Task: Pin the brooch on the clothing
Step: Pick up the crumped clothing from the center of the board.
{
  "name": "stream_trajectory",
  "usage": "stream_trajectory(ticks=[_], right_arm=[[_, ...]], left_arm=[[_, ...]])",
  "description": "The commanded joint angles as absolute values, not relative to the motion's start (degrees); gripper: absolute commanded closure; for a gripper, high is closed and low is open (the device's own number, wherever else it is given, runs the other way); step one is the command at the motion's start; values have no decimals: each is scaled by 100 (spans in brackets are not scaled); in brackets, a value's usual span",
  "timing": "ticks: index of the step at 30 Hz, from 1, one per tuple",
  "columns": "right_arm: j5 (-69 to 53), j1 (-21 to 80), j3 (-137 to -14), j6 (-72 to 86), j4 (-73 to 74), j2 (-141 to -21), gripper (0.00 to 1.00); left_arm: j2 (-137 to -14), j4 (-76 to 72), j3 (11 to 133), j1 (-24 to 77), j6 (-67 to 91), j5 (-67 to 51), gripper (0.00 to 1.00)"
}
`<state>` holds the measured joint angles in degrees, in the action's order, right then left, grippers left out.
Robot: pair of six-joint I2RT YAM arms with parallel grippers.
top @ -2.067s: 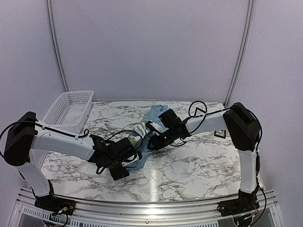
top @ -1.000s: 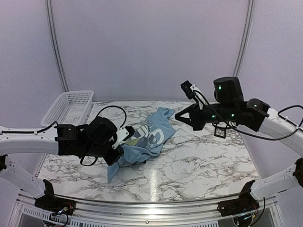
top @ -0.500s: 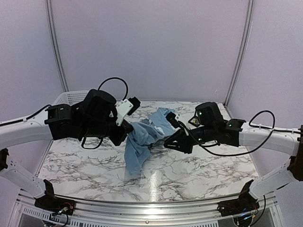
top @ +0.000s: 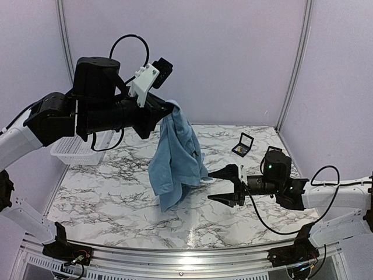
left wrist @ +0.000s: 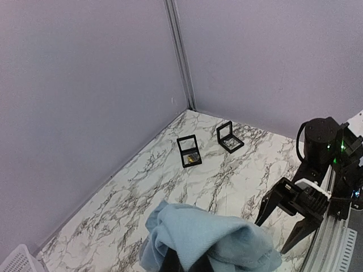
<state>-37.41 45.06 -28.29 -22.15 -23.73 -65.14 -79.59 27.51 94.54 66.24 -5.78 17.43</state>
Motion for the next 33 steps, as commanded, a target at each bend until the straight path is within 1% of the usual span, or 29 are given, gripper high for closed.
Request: stream_trajectory(ticks=[1,8,13,17,19,22,24,25,27,30,33], right_arm=[[-3055,4592,-2711,-2879,-3896,-6586,34],[-2432,4907,-2516,-2638,-4525,-7069,35],[-1980,5134,-1944,-1773,-5189,-6914,39],[-1613,5495,-1605,-1341,-5388,-6768,39],[-1231,5698,-1550,-1099,-5465,-6732,39],[-822,5747,-1774,-746,-5590,-6766,41],[-452,5744,-2132,-520,-5346,-6797,43],[-264,5747,-2341,-413,-4998,-6805,44],[-96,5748,-2596,-278,-4721,-6888,44],[-28,5745,-2616,-149,-4727,-7011,42],[307,5747,-2536,27,-4669,-7019,42]], left_arm=[[-8285,2666,10219,6803,-1060,1958,100],[-8714,2559,11345,6820,-1499,2497,100],[-8819,2496,11583,6827,-1562,2423,100],[-8907,2467,11662,6829,-1611,2391,100],[-8935,2457,11672,6829,-1649,2394,100],[-8955,2457,11664,6829,-1676,2406,100],[-8966,2446,11662,6829,-1694,2413,100],[-8969,2449,11663,6829,-1703,2415,100],[-8982,2442,11672,6829,-1713,2416,100],[-8984,2440,11672,6829,-1718,2402,100],[-8977,2428,11672,6829,-1713,2355,100]])
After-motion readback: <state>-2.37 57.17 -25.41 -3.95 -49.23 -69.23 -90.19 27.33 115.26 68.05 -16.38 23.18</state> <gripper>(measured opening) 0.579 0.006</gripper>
